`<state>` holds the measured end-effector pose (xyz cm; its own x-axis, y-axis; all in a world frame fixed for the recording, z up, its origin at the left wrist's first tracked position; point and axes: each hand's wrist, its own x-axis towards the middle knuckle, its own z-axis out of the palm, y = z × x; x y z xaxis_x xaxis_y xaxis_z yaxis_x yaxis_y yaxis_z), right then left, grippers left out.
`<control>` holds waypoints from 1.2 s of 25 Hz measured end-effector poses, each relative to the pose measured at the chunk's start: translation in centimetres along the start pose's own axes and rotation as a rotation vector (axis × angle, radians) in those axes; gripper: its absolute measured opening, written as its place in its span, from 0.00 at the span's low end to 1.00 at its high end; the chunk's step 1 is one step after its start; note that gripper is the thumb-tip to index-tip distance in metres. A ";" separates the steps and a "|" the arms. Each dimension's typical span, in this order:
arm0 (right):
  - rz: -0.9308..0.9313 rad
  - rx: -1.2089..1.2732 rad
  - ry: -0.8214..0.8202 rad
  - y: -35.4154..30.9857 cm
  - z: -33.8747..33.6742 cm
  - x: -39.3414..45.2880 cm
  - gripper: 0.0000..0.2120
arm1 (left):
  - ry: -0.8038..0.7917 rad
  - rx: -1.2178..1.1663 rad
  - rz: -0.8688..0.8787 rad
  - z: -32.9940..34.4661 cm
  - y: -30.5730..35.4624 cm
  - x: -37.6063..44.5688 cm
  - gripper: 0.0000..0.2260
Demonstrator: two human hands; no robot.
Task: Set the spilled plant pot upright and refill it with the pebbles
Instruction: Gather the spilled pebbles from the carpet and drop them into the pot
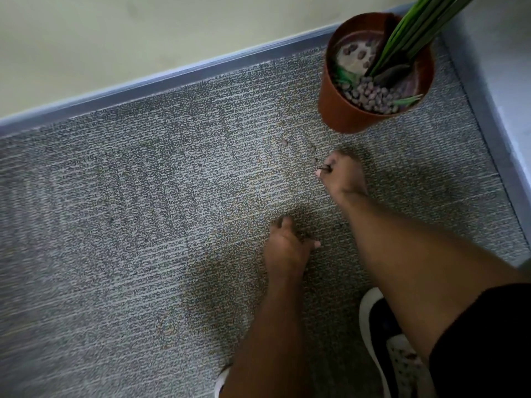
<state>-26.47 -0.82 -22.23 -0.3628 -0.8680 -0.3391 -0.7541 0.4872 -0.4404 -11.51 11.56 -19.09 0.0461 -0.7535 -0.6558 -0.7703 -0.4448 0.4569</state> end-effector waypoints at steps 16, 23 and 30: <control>-0.457 -0.211 -0.016 -2.9 0.6 1.9 0.07 | 0.192 0.250 0.119 2.3 -2.1 -0.9 0.18; -0.439 -0.160 0.013 -2.6 0.8 1.7 0.04 | 0.142 0.173 0.123 1.7 -2.0 -0.6 0.20; -0.420 -0.331 -0.007 -4.4 0.4 3.3 0.12 | 0.024 0.095 0.114 0.6 -2.6 0.4 0.15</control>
<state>-24.16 -5.82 -21.79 0.0104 -0.9806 -0.1959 -0.9664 0.0404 -0.2537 -9.89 12.73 -20.87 -0.0310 -0.8086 -0.5875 -0.8279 -0.3085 0.4683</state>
